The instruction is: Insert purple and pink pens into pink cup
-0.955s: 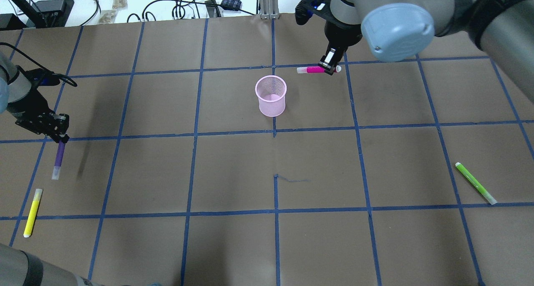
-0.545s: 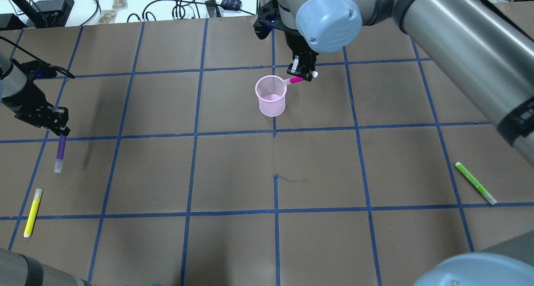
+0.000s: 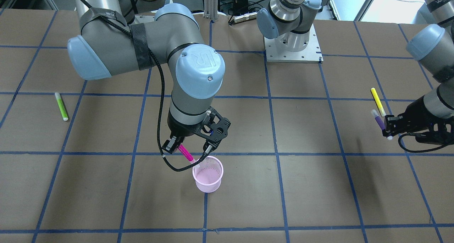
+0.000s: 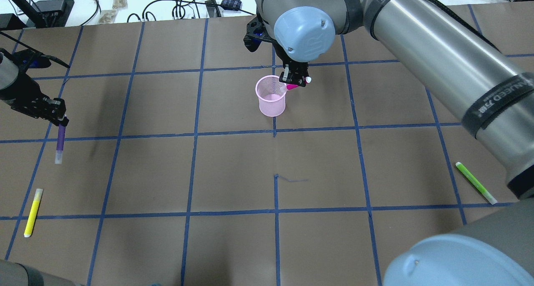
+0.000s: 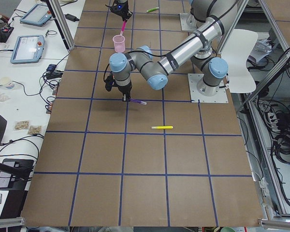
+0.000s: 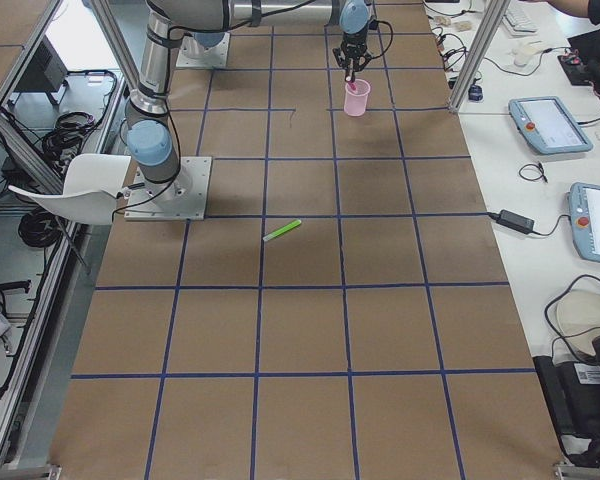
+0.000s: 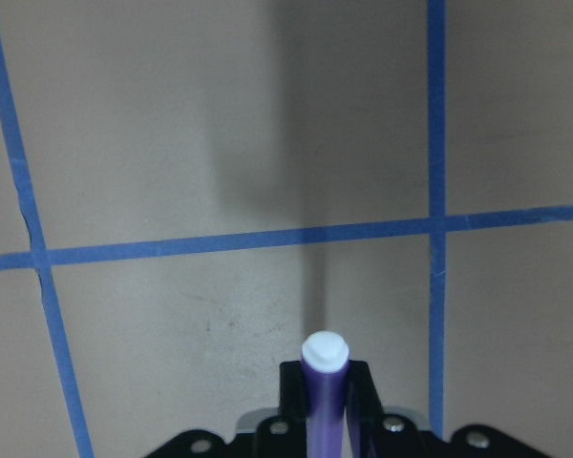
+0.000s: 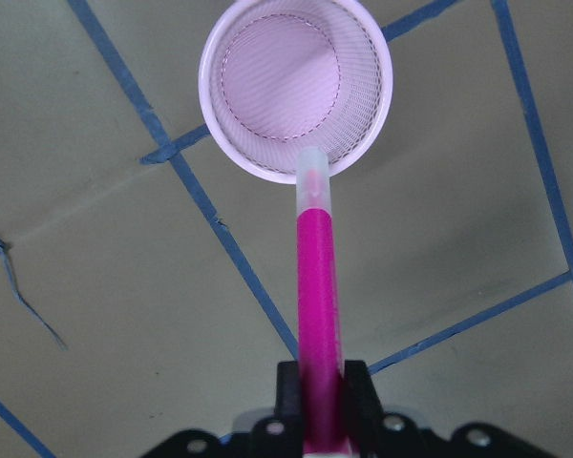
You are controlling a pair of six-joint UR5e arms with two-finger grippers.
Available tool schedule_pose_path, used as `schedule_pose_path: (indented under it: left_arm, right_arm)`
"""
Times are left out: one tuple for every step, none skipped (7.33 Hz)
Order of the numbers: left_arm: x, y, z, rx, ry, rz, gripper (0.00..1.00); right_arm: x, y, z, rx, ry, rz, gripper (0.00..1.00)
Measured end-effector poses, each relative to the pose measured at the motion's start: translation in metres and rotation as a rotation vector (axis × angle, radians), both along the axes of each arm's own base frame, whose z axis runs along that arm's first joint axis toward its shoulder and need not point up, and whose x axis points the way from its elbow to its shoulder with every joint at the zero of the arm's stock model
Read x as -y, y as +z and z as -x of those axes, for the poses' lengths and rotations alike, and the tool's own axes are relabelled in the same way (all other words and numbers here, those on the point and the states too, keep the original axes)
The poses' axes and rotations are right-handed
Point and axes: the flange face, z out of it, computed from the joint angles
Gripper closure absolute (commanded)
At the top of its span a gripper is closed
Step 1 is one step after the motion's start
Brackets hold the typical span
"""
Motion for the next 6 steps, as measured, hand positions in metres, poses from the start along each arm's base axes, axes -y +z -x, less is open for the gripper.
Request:
schedule_pose_path:
  left_arm:
    - [0.0, 0.004, 0.001, -0.005, -0.001, 0.012, 1.0]
    - [0.0, 0.006, 0.002, -0.006, -0.001, 0.018, 1.0]
    - [0.0, 0.007, 0.002, -0.006, -0.001, 0.021, 1.0]
    - [-0.001, 0.009, 0.002, -0.006, -0.002, 0.024, 1.0]
    - [0.0, 0.014, 0.004, -0.009, -0.002, 0.041, 1.0]
    - [0.001, 0.023, 0.005, -0.011, -0.003, 0.078, 1.0]
  right_arm:
    - [0.003, 0.001, -0.003, 0.006, 0.0, 0.01, 0.98]
    - [0.007, -0.001, -0.008, 0.011, 0.003, 0.018, 0.62]
    - [0.009, -0.006, -0.011, 0.011, 0.004, 0.024, 0.01]
    - [0.01, -0.01, -0.013, 0.005, 0.005, 0.025, 0.0]
    - [0.01, -0.012, -0.013, -0.006, 0.008, 0.022, 0.0]
    - [0.01, -0.011, -0.013, -0.013, 0.009, 0.024, 0.0]
